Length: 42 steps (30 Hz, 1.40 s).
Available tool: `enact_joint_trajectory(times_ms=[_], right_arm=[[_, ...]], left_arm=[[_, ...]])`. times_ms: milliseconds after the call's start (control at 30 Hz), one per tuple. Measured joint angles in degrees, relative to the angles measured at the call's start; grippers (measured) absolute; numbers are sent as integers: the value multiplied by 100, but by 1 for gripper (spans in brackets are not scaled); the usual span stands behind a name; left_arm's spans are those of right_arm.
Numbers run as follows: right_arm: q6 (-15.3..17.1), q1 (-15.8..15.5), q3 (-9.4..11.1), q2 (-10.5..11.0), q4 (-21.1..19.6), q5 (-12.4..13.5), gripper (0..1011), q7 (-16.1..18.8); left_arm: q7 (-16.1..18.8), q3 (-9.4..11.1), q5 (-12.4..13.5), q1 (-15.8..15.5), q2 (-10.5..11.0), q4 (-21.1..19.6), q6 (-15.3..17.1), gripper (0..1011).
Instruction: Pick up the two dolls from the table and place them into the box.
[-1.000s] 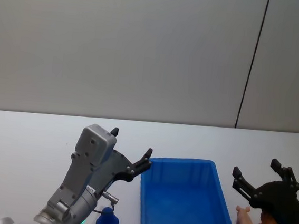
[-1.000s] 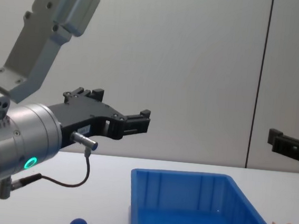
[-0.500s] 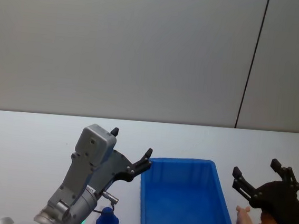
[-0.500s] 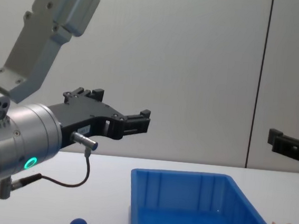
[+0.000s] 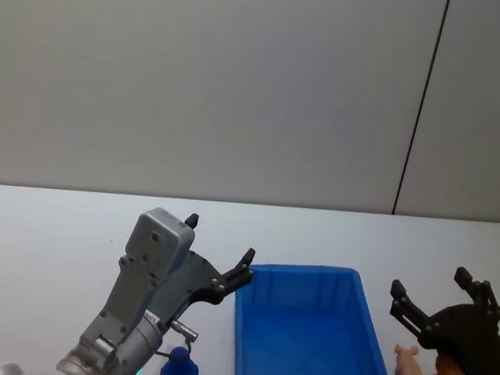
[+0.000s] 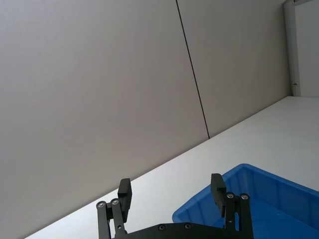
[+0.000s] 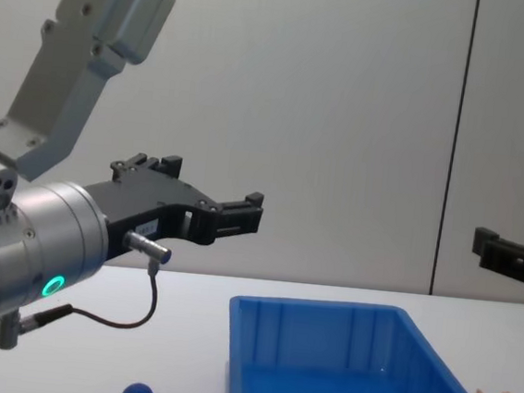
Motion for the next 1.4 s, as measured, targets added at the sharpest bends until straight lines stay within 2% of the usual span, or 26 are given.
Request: enact_joint_trajectory(times_ms=[367, 833, 1133, 1400], right_arm=[[355, -159, 31, -1, -184, -68, 1001, -484], [886, -461, 174, 136, -324, -52, 1001, -1013], [992, -544, 220, 186, -184, -78, 1001, -1004], [991, -514, 217, 167, 142, -162, 1001, -752]], left_arm=[[0, 0, 0, 0, -1, 0, 0, 1001], [0, 0, 0, 0, -1, 0, 0, 1001], [0, 0, 0, 0, -1, 0, 0, 1001], [0, 0, 0, 0, -2, 0, 0, 1001]])
